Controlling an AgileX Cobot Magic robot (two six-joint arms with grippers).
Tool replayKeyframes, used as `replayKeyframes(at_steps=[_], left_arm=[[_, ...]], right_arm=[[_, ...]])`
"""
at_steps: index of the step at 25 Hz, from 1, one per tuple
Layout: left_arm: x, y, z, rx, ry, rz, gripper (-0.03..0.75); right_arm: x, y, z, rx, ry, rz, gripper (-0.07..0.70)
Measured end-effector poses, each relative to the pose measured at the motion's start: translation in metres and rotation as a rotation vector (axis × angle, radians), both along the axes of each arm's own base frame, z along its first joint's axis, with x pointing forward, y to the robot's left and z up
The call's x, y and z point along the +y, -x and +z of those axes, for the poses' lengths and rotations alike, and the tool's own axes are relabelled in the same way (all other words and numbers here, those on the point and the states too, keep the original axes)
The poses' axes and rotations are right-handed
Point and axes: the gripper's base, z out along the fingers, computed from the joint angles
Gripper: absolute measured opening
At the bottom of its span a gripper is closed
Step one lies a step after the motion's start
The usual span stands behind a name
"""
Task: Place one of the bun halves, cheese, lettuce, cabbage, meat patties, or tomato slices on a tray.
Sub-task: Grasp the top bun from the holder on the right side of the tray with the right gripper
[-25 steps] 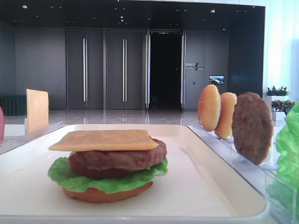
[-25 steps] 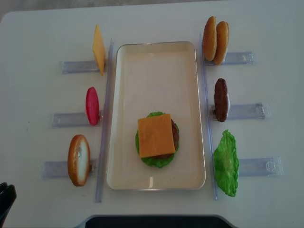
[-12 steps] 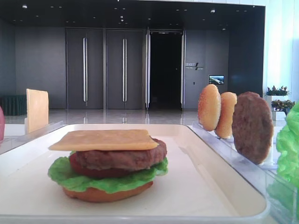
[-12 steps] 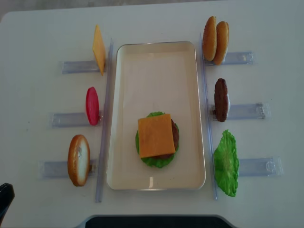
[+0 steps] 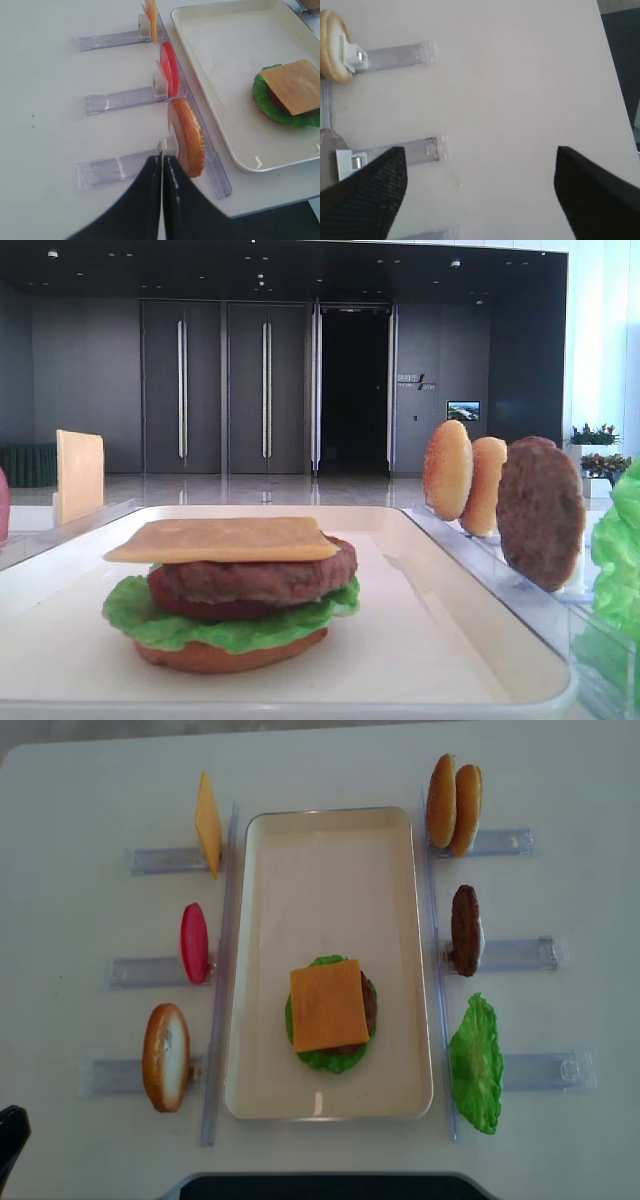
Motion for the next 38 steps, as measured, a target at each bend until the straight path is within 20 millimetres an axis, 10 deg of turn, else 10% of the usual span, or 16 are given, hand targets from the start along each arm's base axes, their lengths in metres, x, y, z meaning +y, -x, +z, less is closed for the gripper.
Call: replayKeyframes(at_steps=[20, 38], left_arm=[[0.0, 0.0, 0.0, 0.0, 0.0, 0.0, -0.001], [0.0, 0.0, 0.0, 0.0, 0.0, 0.0, -0.001]], right_arm=[[-0.003, -0.143, -0.043, 0.242, -0.009, 0.018, 0.594], [0.051, -0.18, -0.058, 0.241, -0.006, 0.106, 0.594]])
